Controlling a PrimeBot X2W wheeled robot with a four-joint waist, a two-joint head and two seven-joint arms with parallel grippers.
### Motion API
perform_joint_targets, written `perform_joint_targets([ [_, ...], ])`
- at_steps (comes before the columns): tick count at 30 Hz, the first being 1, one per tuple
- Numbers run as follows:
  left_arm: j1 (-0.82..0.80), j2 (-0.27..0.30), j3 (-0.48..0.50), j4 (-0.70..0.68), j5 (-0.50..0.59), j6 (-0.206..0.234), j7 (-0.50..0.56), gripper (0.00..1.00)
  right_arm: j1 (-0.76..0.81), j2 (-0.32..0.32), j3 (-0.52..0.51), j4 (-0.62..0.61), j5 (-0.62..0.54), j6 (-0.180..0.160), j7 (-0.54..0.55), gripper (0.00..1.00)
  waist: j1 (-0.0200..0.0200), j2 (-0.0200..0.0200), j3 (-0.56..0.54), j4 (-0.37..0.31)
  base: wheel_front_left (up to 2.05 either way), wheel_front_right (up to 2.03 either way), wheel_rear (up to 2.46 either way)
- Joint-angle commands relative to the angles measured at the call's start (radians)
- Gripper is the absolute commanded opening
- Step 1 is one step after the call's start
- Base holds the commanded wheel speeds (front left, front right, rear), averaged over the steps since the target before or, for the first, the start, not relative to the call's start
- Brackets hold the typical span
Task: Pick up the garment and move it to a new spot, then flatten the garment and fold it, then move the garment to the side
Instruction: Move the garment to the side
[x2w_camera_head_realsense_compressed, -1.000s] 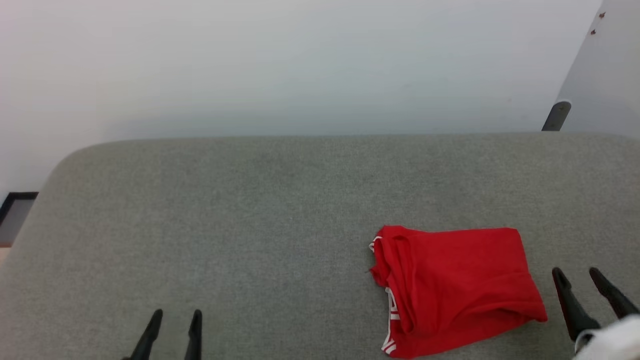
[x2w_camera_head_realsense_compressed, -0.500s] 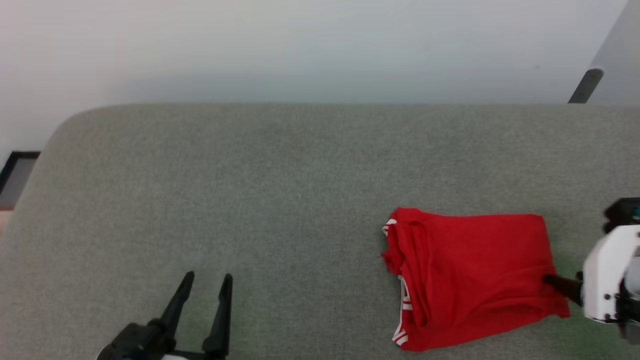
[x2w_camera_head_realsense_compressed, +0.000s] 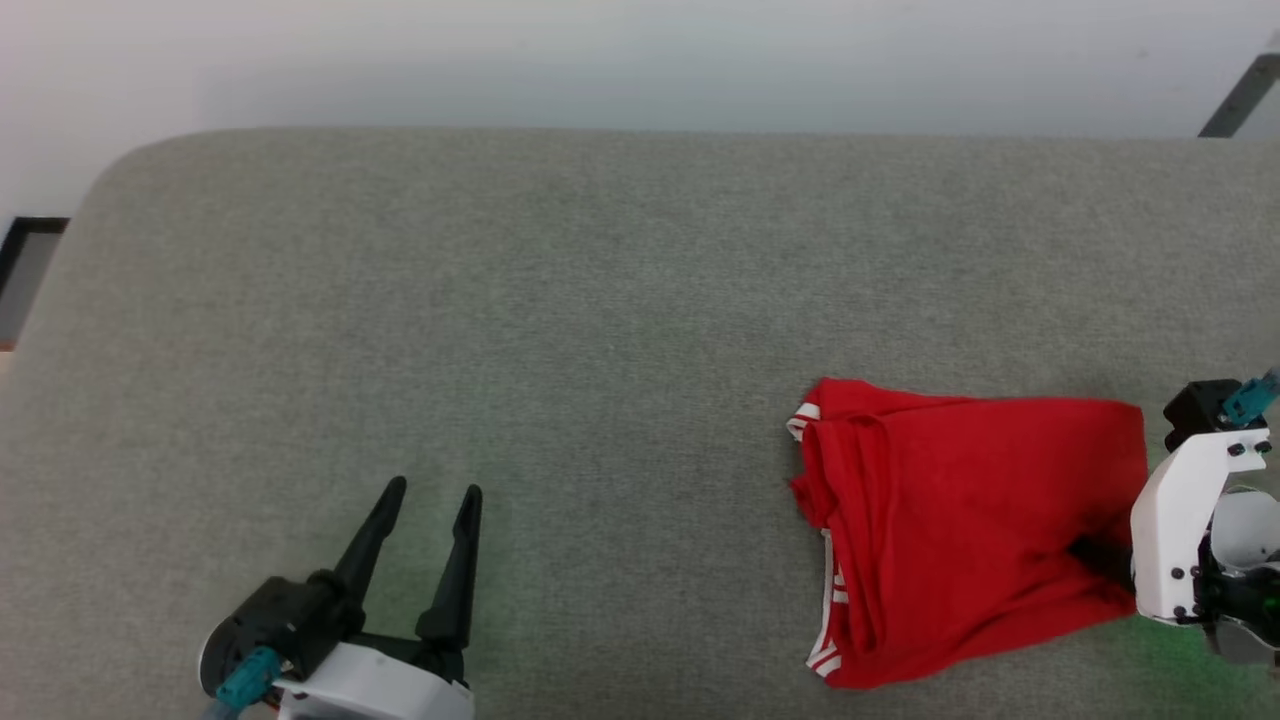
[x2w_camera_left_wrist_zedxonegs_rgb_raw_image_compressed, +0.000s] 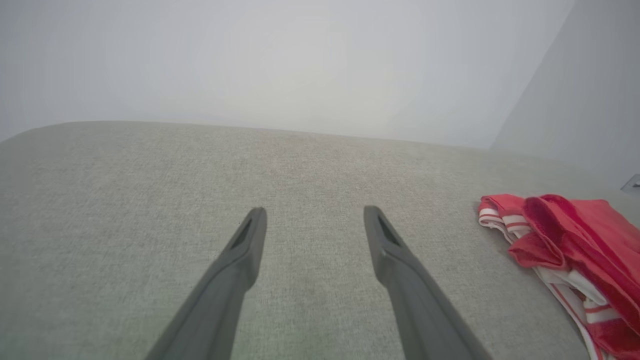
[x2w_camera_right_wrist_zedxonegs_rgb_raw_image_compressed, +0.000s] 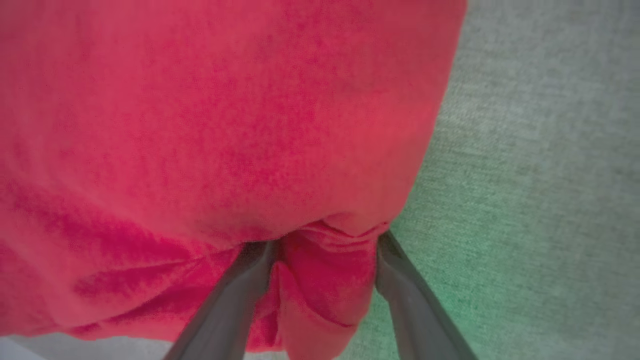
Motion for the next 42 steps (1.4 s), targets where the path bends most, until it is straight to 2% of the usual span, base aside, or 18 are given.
perform_joint_targets([
  [1,-0.017,0.007,0.000,0.003,-0.003,-0.002,0.000,1.00,0.009,0.023,0.025,0.035,-0.002,-0.001,-0.030,0.00,0.0000,0.0000,0.011,-0.021,0.00,0.00,0.00],
  [6,-0.038,0.014,0.003,0.018,-0.002,-0.002,0.000,1.00,-0.008,0.029,0.013,0.040,0.023,-0.002,-0.141,0.00,0.0000,0.0000,0.014,-0.064,0.00,0.00,0.00],
  [13,-0.071,0.025,0.007,0.011,0.007,-0.002,0.000,1.00,0.004,0.002,-0.011,0.010,0.049,-0.001,-0.263,0.00,0.0000,0.0000,0.019,-0.161,0.00,0.00,0.00],
  [22,-0.179,0.080,-0.060,-0.043,0.019,-0.003,0.000,1.00,-0.047,-0.033,-0.129,0.021,0.049,-0.001,-0.385,0.00,0.0000,0.0000,0.087,-0.290,0.00,0.00,0.00],
  [31,-0.419,0.175,-0.173,-0.072,0.025,-0.003,0.000,1.00,-0.199,-0.074,-0.245,0.139,-0.046,-0.001,-0.551,0.00,0.0000,0.0000,0.208,-0.373,0.00,0.00,0.00],
  [35,-0.520,0.214,-0.228,-0.070,0.012,-0.002,0.000,1.00,-0.277,-0.090,-0.265,0.208,-0.099,-0.001,-0.613,0.00,0.0000,0.0000,0.257,-0.396,0.00,0.00,0.00],
  [42,-0.632,0.261,-0.298,-0.054,0.004,-0.002,0.000,1.00,-0.388,-0.070,-0.269,0.351,-0.187,-0.001,-0.705,0.00,0.0000,0.0000,0.315,-0.419,0.00,0.00,0.00],
])
